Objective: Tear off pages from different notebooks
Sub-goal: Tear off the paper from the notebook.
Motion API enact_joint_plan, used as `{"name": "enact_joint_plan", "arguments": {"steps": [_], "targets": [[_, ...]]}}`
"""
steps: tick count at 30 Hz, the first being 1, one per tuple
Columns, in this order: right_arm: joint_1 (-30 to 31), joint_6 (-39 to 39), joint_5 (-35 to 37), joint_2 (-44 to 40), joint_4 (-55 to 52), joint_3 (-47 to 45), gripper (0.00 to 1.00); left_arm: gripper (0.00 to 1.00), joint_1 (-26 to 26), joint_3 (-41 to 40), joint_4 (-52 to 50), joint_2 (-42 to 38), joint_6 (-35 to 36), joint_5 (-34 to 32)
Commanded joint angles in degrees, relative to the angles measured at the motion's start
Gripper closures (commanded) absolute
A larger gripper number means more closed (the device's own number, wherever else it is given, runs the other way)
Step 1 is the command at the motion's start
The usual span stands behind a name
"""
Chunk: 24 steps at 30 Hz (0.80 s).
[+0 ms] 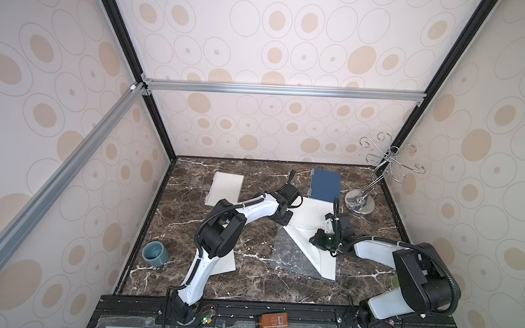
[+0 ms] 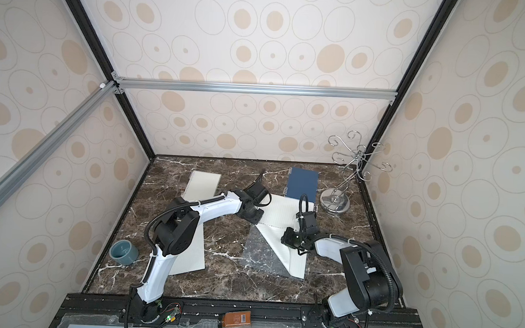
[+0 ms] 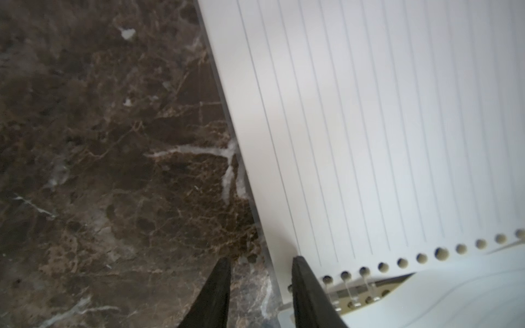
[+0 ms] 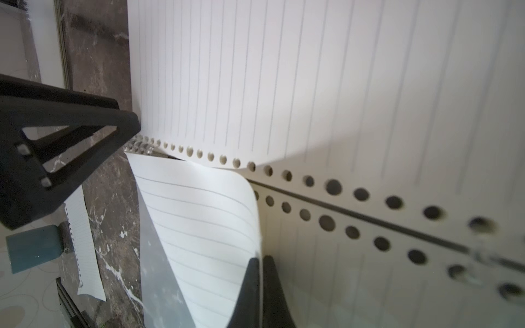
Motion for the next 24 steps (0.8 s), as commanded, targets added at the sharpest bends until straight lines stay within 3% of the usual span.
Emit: {"name": "enact_joint_plan", "arguments": {"steps": [1,24], "targets": [[-3.51,3.05,2.06,1.03,-0.57,-2.93,1.0,0.65,1.19,-2.65,-4.29,4.11,2.52,-0.3],[-9.96,9.54,3.22,-6.22,3.53,-9.39,1.0,0.71,2.22,-5.09,-2.39,3.83,3.16,1.31]]}}
